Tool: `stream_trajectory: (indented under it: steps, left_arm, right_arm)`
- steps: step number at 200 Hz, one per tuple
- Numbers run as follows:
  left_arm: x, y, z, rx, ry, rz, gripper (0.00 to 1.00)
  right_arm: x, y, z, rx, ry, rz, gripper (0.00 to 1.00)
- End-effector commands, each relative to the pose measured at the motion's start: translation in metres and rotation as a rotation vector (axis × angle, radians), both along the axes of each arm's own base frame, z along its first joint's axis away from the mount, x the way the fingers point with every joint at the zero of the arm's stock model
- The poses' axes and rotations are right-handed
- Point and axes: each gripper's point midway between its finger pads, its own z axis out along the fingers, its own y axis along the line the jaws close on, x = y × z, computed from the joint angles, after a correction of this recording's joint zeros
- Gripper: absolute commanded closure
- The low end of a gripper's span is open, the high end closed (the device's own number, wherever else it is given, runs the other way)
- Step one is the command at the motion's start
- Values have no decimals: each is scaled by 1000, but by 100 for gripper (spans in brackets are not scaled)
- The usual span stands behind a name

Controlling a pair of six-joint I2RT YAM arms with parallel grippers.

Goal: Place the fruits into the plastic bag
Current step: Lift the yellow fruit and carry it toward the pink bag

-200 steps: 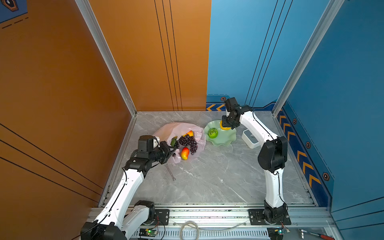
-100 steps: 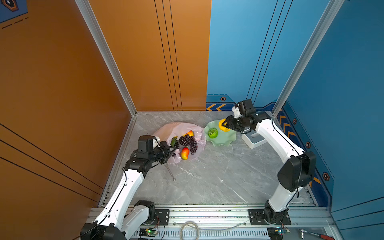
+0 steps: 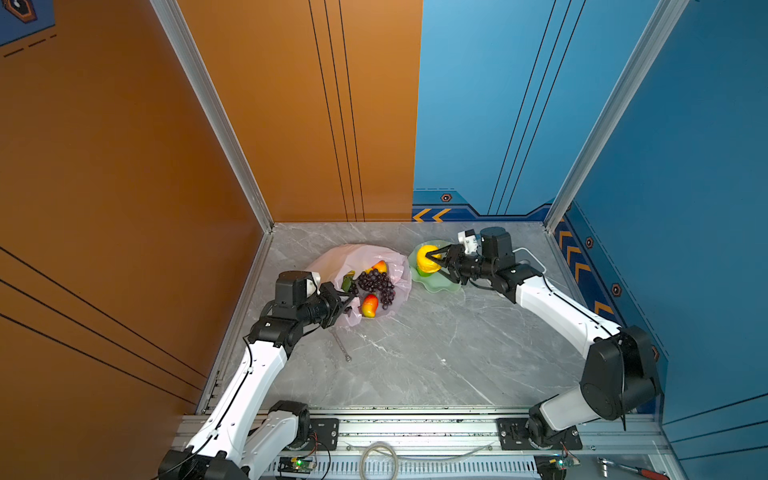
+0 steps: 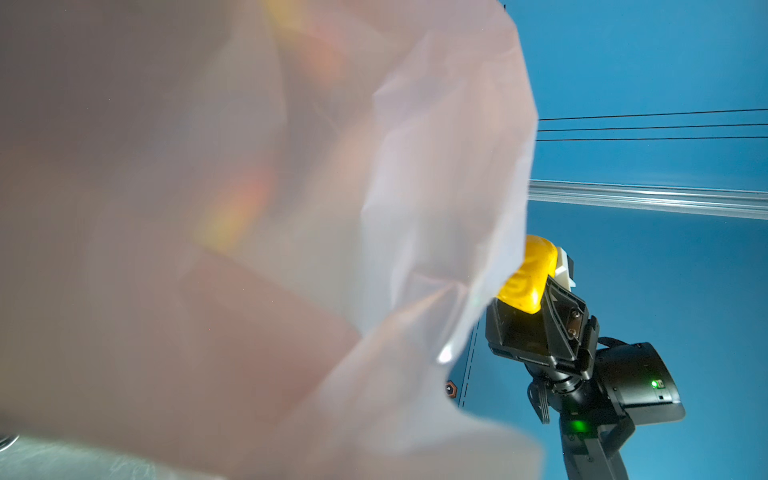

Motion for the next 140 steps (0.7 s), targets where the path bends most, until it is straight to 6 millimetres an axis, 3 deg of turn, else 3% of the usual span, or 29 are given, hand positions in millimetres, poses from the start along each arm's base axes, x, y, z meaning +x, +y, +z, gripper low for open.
stream_trajectory:
  steps: [1, 27, 57, 66, 111, 140]
  left_arm:
    - [-5, -5, 10, -16, -38, -25, 100]
    - [-8, -5, 16, -26, -53, -26, 100]
    - [-13, -5, 19, -33, -63, -24, 100]
    - [-15, -5, 20, -35, -66, -22, 100]
    - [-18, -3, 25, -43, -77, -15, 100]
    - [-19, -4, 28, -50, -80, -20, 100]
  right_arm:
    - [-23, 37, 34, 134, -43, 65, 54]
    - [-45, 78, 21, 126, -27, 123, 54]
    - [-49, 115, 2, 159, 12, 155, 55]
    - [-60, 135, -4, 173, 27, 194, 55]
    - [-47, 176, -42, 225, 110, 204, 59]
    - [-32, 196, -51, 259, 130, 201, 61]
